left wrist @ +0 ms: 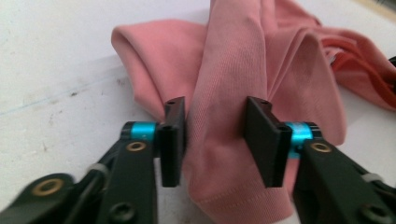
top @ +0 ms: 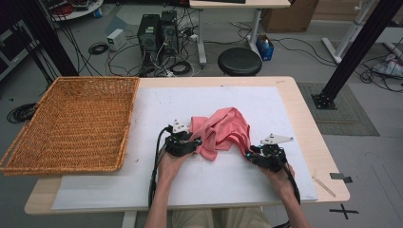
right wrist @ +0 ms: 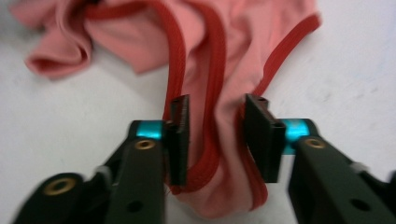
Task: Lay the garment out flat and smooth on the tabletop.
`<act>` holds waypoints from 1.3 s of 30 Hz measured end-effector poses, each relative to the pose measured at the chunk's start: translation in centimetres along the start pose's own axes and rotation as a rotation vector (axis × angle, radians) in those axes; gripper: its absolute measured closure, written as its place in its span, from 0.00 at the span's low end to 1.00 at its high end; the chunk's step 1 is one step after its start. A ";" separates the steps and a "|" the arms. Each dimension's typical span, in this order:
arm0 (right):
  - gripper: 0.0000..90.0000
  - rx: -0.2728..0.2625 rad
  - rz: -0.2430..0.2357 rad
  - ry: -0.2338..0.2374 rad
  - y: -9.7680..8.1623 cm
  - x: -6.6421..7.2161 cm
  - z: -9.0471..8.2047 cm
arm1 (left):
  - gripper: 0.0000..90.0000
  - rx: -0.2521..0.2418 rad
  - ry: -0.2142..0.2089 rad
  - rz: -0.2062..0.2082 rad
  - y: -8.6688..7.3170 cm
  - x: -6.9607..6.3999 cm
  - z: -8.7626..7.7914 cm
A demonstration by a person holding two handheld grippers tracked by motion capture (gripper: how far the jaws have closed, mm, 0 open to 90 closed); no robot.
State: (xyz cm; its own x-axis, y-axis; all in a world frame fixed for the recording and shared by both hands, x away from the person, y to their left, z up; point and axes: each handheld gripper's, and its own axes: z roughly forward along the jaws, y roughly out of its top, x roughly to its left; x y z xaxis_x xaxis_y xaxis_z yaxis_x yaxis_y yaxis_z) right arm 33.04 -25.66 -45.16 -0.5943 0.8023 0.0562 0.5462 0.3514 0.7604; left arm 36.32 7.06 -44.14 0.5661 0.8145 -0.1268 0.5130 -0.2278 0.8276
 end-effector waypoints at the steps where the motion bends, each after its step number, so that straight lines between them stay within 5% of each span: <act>1: 0.87 -0.008 -0.004 -0.004 0.0 0.1 -0.1 | 0.74 0.007 0.010 0.017 0.0 0.1 -0.1; 5: 0.93 -0.007 0.007 -0.016 -0.3 -0.7 -0.6 | 0.90 -0.011 0.065 -0.006 -0.1 1.1 -0.8; 10: 0.94 -0.017 0.047 -0.095 -1.2 -2.5 -1.8 | 0.92 -0.046 0.159 -0.064 -0.3 2.8 -2.0; 15: 0.94 -0.026 0.091 -0.134 -1.8 -3.9 -2.7 | 0.92 -0.051 0.163 -0.108 -0.9 3.7 -2.6; 18: 0.77 -0.032 0.093 -0.131 -1.8 -4.0 -2.7 | 0.91 -0.054 0.151 -0.110 -0.9 3.7 -2.6; 21: 0.66 -0.050 0.108 -0.098 -1.5 -3.3 -2.7 | 0.74 -0.081 0.128 -0.124 -0.9 3.6 -2.7; 25: 0.65 -0.082 0.076 -0.032 0.1 -1.4 -2.4 | 0.64 -0.116 0.081 -0.138 -0.8 3.6 -2.8; 33: 0.65 -0.072 -0.043 0.089 4.3 2.5 0.8 | 0.59 -0.099 0.056 -0.131 -0.7 3.2 -2.7; 36: 0.65 -0.030 -0.074 0.085 4.9 3.2 2.5 | 0.59 -0.070 0.065 -0.122 -0.8 3.2 -2.3; 39: 0.77 0.026 -0.102 0.089 4.9 3.4 3.9 | 0.61 -0.031 0.079 -0.110 -0.9 3.1 -1.9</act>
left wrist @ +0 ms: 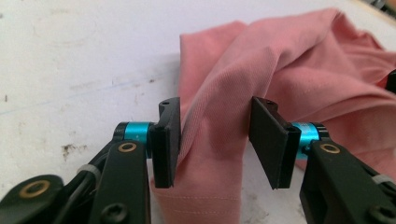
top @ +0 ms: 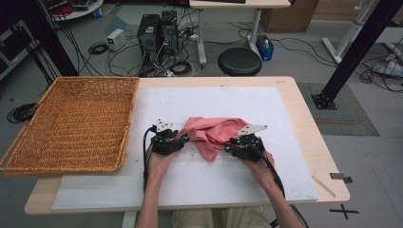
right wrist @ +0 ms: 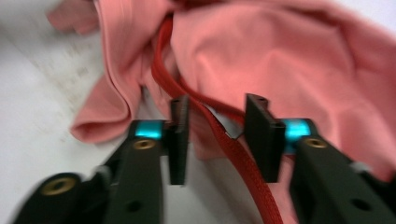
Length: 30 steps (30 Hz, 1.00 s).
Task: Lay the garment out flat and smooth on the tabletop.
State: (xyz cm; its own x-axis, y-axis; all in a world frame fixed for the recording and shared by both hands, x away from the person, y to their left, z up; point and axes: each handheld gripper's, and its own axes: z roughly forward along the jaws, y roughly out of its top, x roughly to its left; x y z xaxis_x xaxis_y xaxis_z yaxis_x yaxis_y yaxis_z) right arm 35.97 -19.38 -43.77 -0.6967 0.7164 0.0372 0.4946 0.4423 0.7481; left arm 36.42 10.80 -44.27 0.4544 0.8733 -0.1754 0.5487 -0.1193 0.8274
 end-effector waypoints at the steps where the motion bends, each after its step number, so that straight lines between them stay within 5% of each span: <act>1: 0.82 0.026 0.002 0.006 -0.1 -0.1 0.3 | 0.64 0.011 0.005 0.002 -0.1 0.0 0.1; 6: 0.97 0.023 0.020 0.013 -1.2 -0.8 -0.5 | 0.87 0.012 0.028 -0.006 -0.2 0.6 0.1; 12: 0.98 0.005 0.055 -0.055 -3.8 -2.1 -2.9 | 0.90 -0.010 0.064 -0.029 -0.3 1.3 -0.5; 17: 0.97 -0.007 0.102 -0.087 -5.4 -3.1 -4.5 | 0.90 -0.008 0.055 -0.037 -0.6 1.3 -0.4; 21: 0.79 -0.059 0.093 -0.060 -4.4 -2.1 -5.0 | 0.80 -0.025 0.041 -0.036 -0.5 0.9 -0.5; 25: 0.72 -0.112 0.040 -0.014 -2.2 -0.7 -4.6 | 0.71 -0.027 0.034 -0.024 -0.4 0.6 -0.6; 30: 0.70 -0.057 -0.032 -0.010 -0.2 0.6 -1.6 | 0.66 -0.017 0.029 -0.017 -0.5 0.4 -0.4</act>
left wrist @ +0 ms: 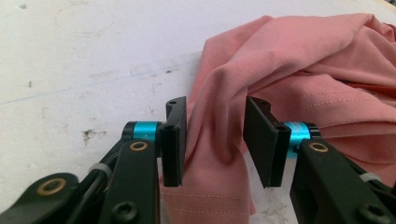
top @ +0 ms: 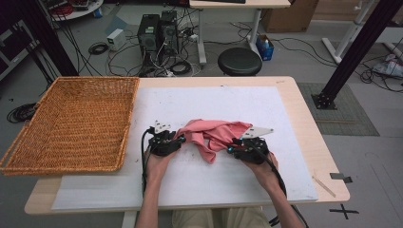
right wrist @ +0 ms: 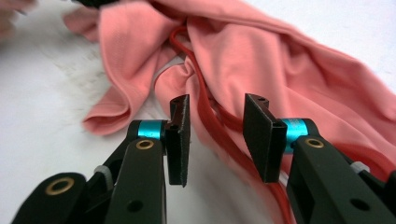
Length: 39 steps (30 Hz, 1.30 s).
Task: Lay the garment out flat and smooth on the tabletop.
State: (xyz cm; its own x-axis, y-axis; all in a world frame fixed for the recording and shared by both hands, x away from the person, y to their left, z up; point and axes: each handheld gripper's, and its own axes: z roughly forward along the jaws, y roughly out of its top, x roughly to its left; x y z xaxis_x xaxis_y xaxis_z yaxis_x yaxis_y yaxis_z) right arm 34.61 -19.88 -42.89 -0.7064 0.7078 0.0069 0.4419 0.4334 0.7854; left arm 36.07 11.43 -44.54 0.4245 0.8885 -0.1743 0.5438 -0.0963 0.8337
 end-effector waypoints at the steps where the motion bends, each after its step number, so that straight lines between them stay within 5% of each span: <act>1: 0.74 0.022 -0.005 0.005 0.1 0.1 0.6 | 0.66 0.002 0.001 0.003 0.0 0.0 0.0; 4: 0.93 0.077 -0.028 0.025 -0.2 0.2 1.5 | 0.67 0.007 0.000 0.007 -0.1 0.1 0.2; 8: 0.98 0.042 0.005 0.048 -1.2 -0.2 0.4 | 0.82 0.011 0.010 0.006 -0.3 0.2 0.2; 11: 0.98 0.009 0.025 0.032 -2.4 -0.7 -1.2 | 0.90 0.007 0.023 0.002 -0.4 0.5 0.0; 20: 0.98 0.020 0.133 -0.027 -7.0 -3.0 -5.9 | 0.90 0.010 0.035 0.009 -0.4 0.5 0.0; 25: 0.77 -0.079 0.132 -0.005 -5.5 -2.2 -6.6 | 0.75 -0.026 0.026 0.005 -0.2 0.1 -0.2; 28: 0.72 -0.095 0.080 0.043 -3.3 -1.2 -5.5 | 0.71 -0.035 0.014 0.013 -0.1 -0.3 -0.1; 32: 0.70 -0.058 0.021 0.094 -1.0 0.2 -2.2 | 0.69 -0.002 0.020 0.029 -0.3 -0.5 0.4; 34: 0.70 -0.021 -0.011 0.084 -0.4 0.8 -0.4 | 0.69 0.008 0.025 0.028 -0.3 -0.5 0.5; 39: 0.93 0.053 -0.024 0.073 -0.4 0.9 1.5 | 0.77 0.007 0.020 -0.005 -0.3 -0.1 0.5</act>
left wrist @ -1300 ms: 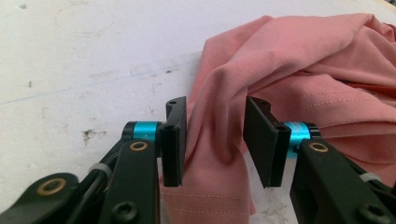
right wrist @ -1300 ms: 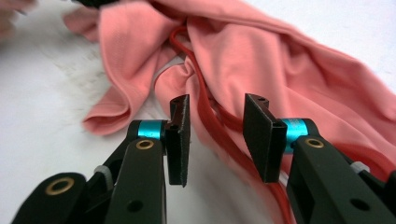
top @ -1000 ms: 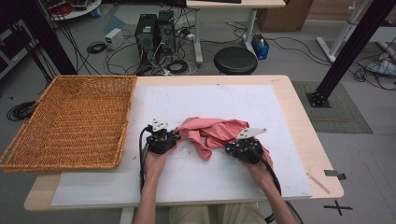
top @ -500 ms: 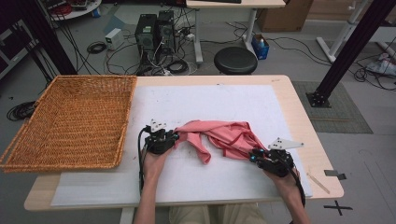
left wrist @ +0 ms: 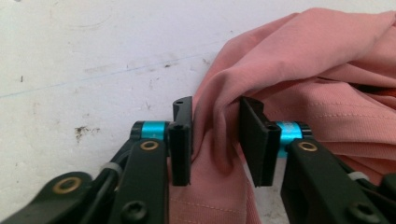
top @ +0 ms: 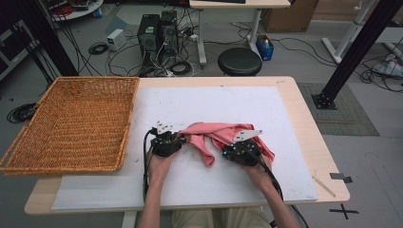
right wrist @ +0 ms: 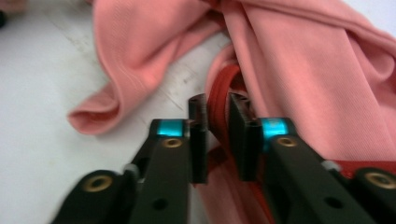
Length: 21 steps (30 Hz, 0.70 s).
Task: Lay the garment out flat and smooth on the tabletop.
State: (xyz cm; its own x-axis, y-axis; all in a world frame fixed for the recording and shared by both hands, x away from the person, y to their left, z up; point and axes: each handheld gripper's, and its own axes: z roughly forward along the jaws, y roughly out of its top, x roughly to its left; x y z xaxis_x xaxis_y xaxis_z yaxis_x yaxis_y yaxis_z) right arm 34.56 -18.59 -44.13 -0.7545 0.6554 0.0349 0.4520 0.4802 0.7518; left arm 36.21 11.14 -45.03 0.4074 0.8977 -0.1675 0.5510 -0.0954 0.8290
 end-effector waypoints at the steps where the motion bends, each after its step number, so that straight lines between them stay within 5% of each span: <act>1: 0.95 -0.015 0.010 0.003 -0.2 -0.1 -0.4 | 0.79 -0.001 0.001 -0.004 0.0 0.0 0.0; 7: 0.96 -0.098 0.071 -0.035 -3.6 -0.3 -5.0 | 0.88 0.003 0.006 -0.003 0.0 0.0 0.0; 13: 0.96 -0.097 0.195 -0.115 -9.0 -1.9 -9.6 | 0.88 0.008 0.011 0.002 0.0 0.0 0.1; 19: 0.94 -0.066 0.264 -0.180 -11.4 -2.7 -11.6 | 0.88 0.004 0.008 0.007 0.0 -0.1 0.0; 21: 0.81 -0.092 0.278 -0.179 -11.2 -2.8 -12.0 | 0.82 -0.007 0.001 0.019 0.1 -0.3 -0.4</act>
State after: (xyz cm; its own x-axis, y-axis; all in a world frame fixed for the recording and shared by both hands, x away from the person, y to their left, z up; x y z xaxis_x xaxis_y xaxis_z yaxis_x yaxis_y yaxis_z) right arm 25.91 -32.78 -44.76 -0.5088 0.8500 0.1367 0.5779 0.2196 0.7860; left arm 35.90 11.04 -44.68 0.4167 0.8964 -0.1513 0.5380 -0.1090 0.8359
